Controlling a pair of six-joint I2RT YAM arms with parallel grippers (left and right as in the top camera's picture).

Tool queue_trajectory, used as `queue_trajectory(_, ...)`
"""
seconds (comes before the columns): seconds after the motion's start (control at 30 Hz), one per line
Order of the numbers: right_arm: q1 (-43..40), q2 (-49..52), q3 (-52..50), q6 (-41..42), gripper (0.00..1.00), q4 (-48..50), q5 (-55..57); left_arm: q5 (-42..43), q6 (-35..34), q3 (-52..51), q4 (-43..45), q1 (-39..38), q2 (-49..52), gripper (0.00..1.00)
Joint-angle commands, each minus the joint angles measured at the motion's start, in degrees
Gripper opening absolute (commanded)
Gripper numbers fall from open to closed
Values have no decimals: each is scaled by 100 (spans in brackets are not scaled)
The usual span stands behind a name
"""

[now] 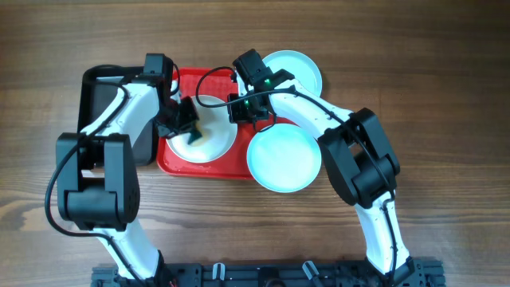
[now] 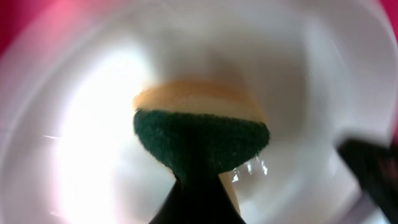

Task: Clean dirty plates on tray and stack at the side
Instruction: 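Scrub the white plate surface with the sponge in the left gripper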

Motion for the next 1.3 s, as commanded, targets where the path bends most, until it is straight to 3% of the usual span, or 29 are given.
queue_trajectory(0.0,-61,131,50,72,4,33,59,1316,1414,-223,-142,-308,249,4)
queue_trajectory(0.13,-61,131,50,72,4,33,59,1331,1827,-223,-76,-544,249,4)
queue_trajectory(0.33,-61,131,50,72,4,33,59,979,1672,-223,719,-708,249,4)
queue_trajectory(0.5,-61,131,50,70,4,31,59,-1047,450,-223,1462,-629,249,4)
queue_trajectory(0.63,-61,131,50,72,4,33,63,-3296,-925,-223,1526,-575,249,4)
queue_trajectory(0.73,-61,131,50,70,4,33,66,-3807,-1222,-223,1161,-573,249,4)
queue_trajectory(0.9,-61,131,50,74,4,39,63,-3338,-1093,-221,271,-686,247,4)
queue_trajectory(0.97,-61,131,50,72,4,37,63,-2706,-605,-221,-26,-761,247,4)
queue_trajectory(1.13,-61,131,50,72,4,55,61,214,1370,-223,-291,-970,247,4)
queue_trajectory(1.27,-61,131,50,74,4,57,61,1279,1746,-223,48,-1113,247,4)
